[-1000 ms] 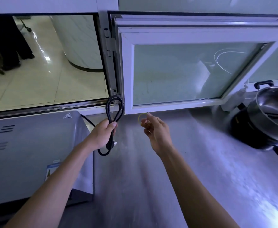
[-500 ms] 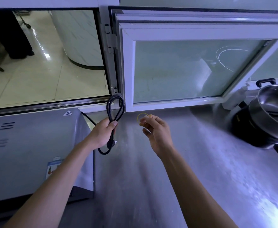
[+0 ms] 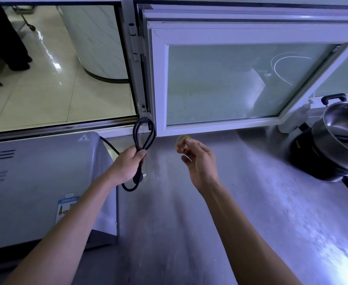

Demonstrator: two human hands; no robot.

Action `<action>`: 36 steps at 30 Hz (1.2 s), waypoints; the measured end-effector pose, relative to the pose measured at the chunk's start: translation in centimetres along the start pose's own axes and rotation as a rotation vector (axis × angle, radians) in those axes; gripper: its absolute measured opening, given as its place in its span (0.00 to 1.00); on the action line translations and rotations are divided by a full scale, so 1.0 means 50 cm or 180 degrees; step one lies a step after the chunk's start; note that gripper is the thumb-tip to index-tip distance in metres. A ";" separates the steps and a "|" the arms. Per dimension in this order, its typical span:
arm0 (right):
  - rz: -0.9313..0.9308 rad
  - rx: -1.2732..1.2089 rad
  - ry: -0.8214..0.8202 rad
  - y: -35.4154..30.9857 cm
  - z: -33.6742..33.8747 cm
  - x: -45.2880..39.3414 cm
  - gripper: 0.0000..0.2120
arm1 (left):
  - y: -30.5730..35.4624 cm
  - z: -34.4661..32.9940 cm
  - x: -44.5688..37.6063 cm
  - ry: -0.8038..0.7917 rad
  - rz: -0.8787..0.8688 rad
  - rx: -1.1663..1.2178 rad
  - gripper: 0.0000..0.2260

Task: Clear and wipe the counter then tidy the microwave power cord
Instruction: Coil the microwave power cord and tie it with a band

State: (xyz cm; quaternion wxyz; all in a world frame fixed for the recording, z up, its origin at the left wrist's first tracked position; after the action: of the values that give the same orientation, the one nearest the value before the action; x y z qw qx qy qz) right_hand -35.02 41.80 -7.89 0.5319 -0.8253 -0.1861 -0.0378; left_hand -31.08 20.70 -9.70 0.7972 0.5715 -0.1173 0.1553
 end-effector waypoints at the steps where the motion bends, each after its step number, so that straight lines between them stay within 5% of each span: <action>1: 0.0030 -0.0092 -0.0008 -0.001 0.000 0.000 0.06 | -0.001 0.000 0.000 0.0007 0.0005 -0.0001 0.14; 36: -0.0237 -0.0106 0.0250 0.018 0.044 0.002 0.07 | -0.015 -0.002 -0.005 0.0122 -0.0255 -0.0646 0.15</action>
State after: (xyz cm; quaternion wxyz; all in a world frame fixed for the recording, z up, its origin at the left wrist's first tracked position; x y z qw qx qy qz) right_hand -34.90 43.46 -9.58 0.5233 -0.8243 -0.1950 -0.0930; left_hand -31.04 20.52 -10.48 0.8586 0.4890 -0.0943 0.1215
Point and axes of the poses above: each hand's wrist, its own x-axis away from the middle knuckle, its own z-axis out of the back of the hand, y = z × x, the point moved 1 cm from there along -x, towards the middle knuckle, and after that the axes turned 4 degrees about -y, right-handed, at the moved point
